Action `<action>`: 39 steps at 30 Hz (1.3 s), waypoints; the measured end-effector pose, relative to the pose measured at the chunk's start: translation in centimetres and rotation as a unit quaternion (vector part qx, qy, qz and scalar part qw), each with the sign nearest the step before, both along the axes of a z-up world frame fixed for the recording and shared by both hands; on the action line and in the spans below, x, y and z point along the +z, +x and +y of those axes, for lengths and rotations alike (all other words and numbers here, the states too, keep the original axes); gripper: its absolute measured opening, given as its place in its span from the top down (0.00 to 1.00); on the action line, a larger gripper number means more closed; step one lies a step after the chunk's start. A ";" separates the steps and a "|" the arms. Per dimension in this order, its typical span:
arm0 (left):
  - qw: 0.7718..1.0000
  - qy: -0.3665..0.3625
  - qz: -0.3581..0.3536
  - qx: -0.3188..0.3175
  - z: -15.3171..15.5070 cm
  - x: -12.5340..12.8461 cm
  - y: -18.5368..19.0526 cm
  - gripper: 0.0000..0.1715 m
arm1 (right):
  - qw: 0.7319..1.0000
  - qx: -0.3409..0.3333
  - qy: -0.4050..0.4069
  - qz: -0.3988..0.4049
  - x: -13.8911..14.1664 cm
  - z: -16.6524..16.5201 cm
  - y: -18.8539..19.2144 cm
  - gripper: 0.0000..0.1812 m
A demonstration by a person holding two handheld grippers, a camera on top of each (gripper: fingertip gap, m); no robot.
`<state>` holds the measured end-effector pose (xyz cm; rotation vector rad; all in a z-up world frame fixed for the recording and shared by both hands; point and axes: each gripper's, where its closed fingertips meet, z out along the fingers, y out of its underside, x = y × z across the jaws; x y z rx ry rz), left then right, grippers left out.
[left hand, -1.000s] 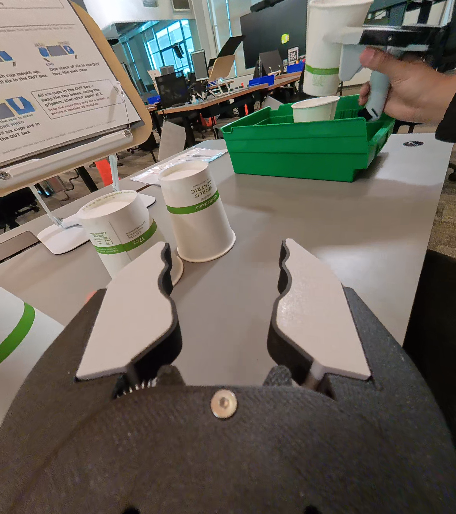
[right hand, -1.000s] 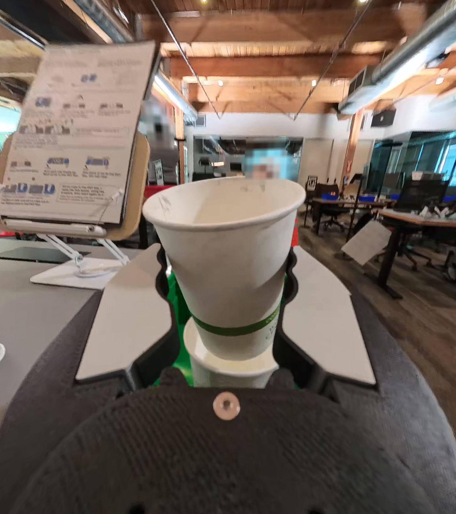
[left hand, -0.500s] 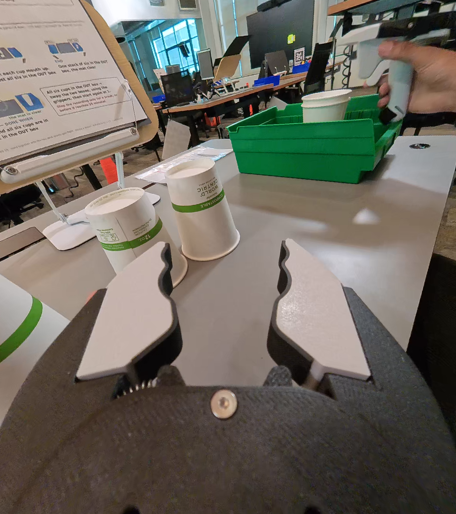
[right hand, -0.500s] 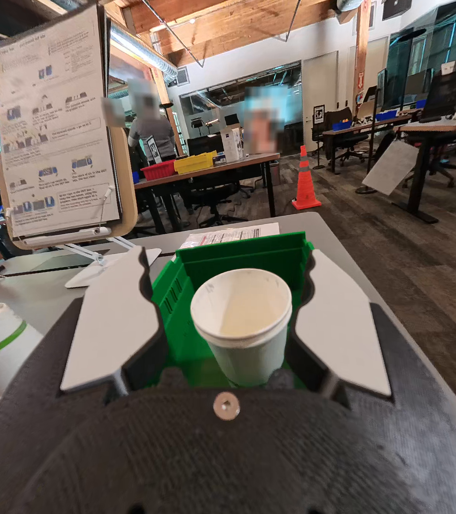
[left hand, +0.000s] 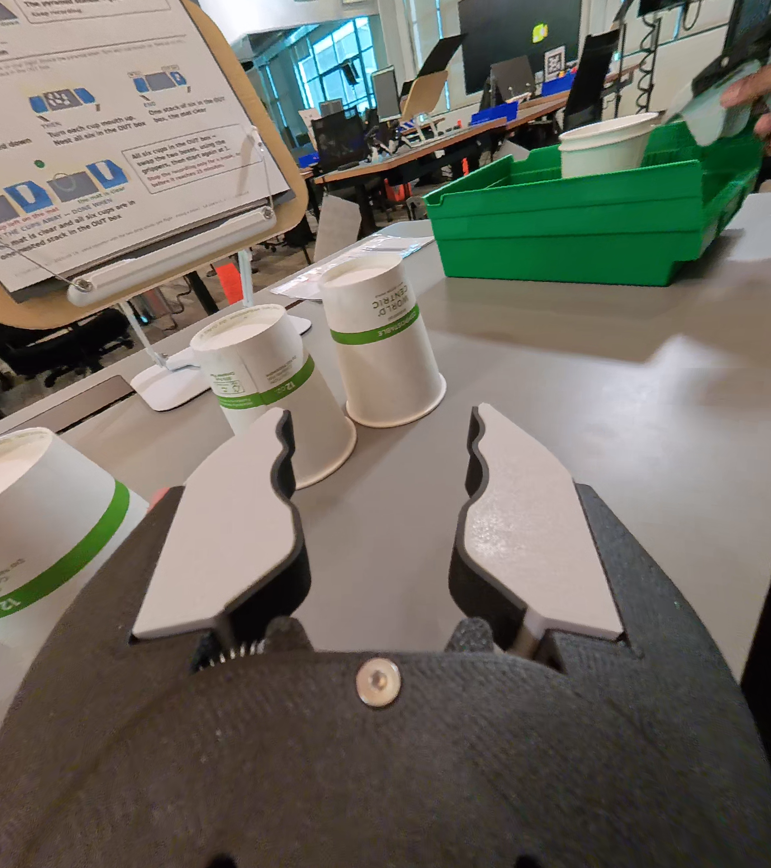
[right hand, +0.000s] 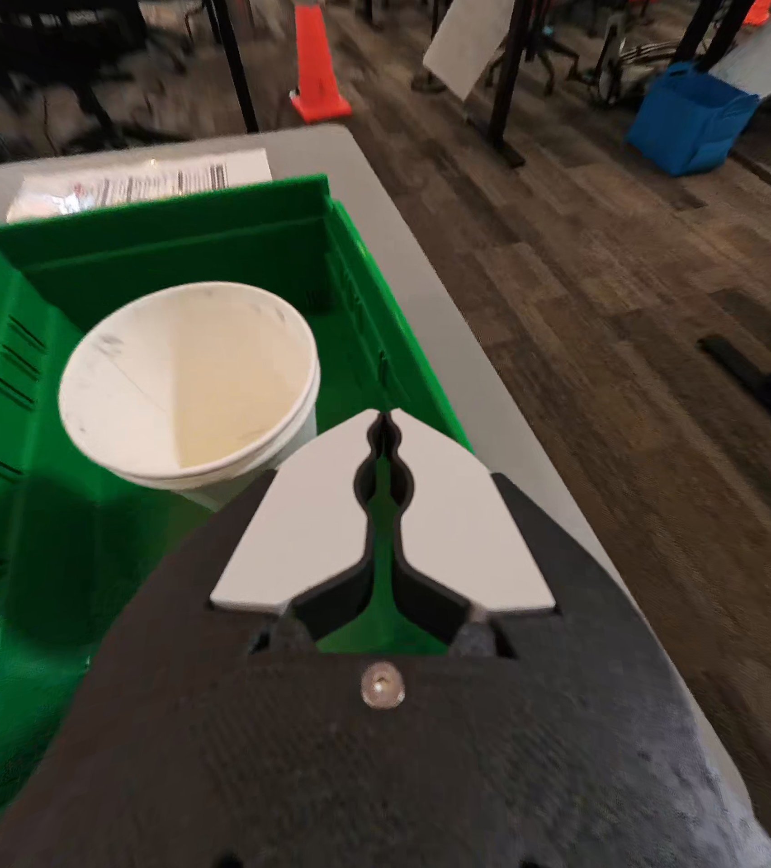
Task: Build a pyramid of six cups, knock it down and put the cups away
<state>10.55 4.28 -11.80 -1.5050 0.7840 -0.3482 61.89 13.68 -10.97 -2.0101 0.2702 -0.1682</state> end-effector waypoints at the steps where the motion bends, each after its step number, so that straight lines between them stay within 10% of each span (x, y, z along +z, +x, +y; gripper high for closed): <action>1: 1.000 0.002 -0.001 0.007 0.2 0.1 -0.2 0.58 | 1.000 0.009 -0.016 -0.001 -0.5 0.3 -0.3 1.00; 39: 0.970 0.108 -0.058 0.209 3.1 5.3 -11.1 0.63 | 0.985 0.105 -0.090 0.101 -2.9 2.0 -4.3 1.00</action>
